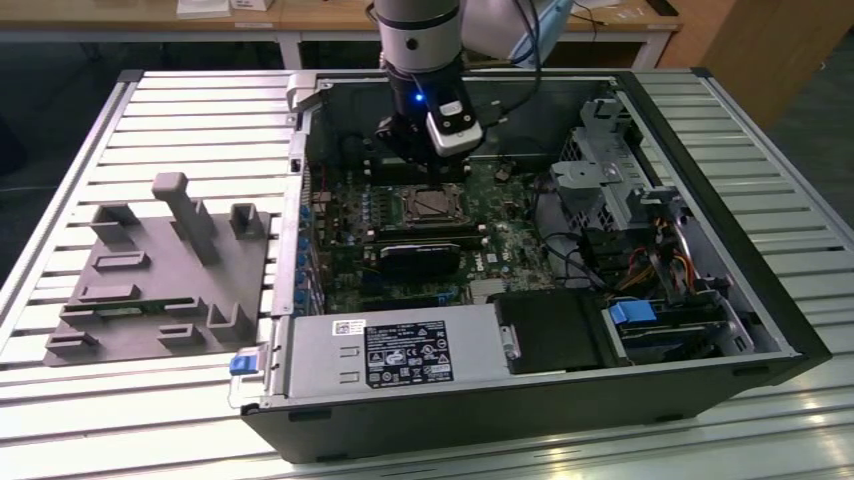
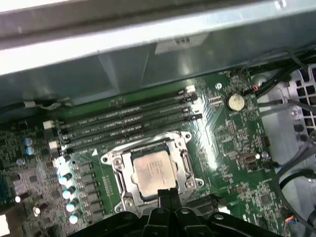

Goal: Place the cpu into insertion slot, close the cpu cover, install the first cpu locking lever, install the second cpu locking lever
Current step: 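Install the second cpu locking lever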

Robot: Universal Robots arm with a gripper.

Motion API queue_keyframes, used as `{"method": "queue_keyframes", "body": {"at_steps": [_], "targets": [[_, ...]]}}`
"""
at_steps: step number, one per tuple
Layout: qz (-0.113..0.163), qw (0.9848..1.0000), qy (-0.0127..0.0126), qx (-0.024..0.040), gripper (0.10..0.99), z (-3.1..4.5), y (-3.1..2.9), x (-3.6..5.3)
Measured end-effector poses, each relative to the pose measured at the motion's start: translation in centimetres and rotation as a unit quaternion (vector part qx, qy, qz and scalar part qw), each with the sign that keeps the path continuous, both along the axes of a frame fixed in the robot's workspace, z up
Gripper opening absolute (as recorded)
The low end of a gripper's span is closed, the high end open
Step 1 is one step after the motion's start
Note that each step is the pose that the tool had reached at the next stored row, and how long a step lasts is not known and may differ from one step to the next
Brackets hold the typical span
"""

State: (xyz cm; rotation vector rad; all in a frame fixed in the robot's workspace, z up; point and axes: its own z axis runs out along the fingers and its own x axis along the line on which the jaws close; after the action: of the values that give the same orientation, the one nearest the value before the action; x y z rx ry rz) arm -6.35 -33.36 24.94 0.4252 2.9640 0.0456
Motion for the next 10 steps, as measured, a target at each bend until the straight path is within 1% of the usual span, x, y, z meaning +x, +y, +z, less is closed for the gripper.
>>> {"method": "queue_keyframes", "body": {"at_steps": [5,10], "targets": [[0.000,1.0000,0.0000,0.0000,0.106,-0.01,-1.02,0.00],[0.000,1.0000,0.0000,0.0000,0.106,-0.14,-1.74,0.00]]}}
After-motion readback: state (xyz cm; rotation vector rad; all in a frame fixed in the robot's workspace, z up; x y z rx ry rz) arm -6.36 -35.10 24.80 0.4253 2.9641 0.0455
